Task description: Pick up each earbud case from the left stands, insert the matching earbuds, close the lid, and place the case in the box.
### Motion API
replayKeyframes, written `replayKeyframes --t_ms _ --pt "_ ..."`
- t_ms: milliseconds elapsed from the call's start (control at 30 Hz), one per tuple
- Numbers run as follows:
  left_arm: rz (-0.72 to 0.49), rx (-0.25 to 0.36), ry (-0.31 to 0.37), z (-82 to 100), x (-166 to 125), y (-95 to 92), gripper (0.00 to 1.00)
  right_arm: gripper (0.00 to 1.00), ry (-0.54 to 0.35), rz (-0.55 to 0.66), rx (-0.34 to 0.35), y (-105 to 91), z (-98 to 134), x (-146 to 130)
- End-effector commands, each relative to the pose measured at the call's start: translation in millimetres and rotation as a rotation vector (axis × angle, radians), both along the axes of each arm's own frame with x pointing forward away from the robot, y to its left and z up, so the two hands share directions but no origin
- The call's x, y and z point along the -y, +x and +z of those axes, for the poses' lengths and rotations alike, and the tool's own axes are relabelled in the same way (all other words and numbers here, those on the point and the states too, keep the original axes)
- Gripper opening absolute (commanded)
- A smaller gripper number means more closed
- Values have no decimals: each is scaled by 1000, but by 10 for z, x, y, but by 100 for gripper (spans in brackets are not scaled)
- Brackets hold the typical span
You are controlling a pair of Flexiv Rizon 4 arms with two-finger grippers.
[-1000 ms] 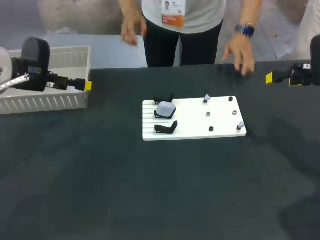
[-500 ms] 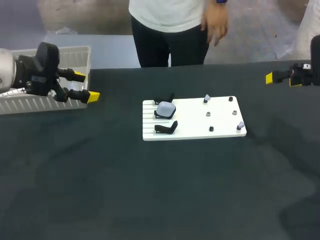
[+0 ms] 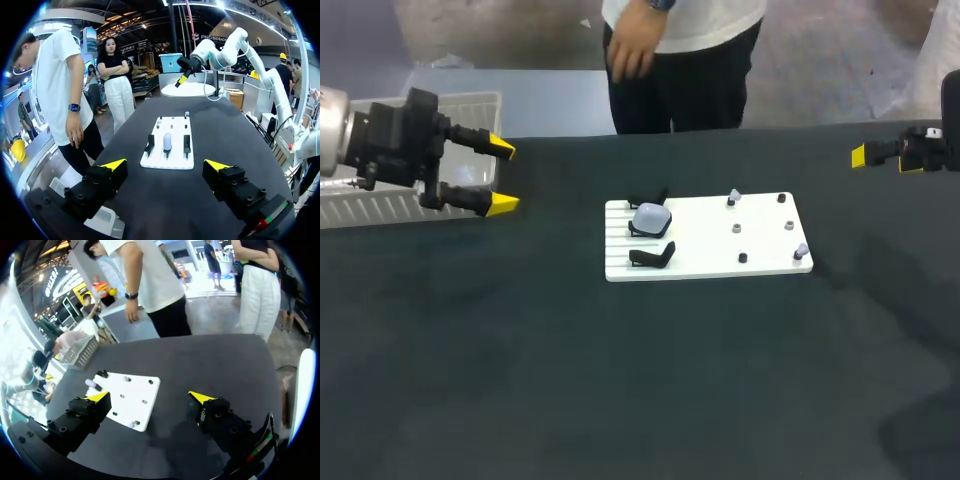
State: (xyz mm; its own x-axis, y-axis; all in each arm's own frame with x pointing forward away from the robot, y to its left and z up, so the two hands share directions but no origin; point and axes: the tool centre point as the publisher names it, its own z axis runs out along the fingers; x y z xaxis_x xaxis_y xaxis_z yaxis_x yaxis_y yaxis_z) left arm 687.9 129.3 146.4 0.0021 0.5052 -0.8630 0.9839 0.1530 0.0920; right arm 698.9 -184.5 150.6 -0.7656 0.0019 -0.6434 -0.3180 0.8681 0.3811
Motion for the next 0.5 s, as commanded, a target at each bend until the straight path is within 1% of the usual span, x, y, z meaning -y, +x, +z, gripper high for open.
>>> replayKeyframes --t_ms 33,100,167,200,233,267,300,333,400,433,467,500 --pt "-29 -13 -5 -13 -9 39 100 100 1 2 0 5 -5 4" --pt "-19 -14 -5 -23 33 21 100 100 1 2 0 5 -5 4" --pt "8 -14 9 -46 124 -5 100 100 1 2 0 5 -5 4" --pt "13 -28 10 -60 178 -11 100 100 1 2 0 5 -5 4" --pt "16 -31 27 -78 243 -23 100 100 1 2 0 5 -5 4" --pt "30 -29 21 -99 299 -26 100 100 1 2 0 5 -5 4" --pt "9 -37 30 -128 368 -26 100 100 1 2 0 5 -5 4" --pt "22 -46 13 -162 422 -15 100 100 1 2 0 5 -5 4" --pt "12 -49 18 -233 536 16 100 100 1 2 0 5 -5 4" --pt "2 -50 -10 -270 595 38 100 100 1 2 0 5 -5 4" --pt "-17 -54 1 -311 665 57 100 100 1 2 0 5 -5 4" --pt "-10 -54 -3 -350 722 79 100 100 1 2 0 5 -5 4"
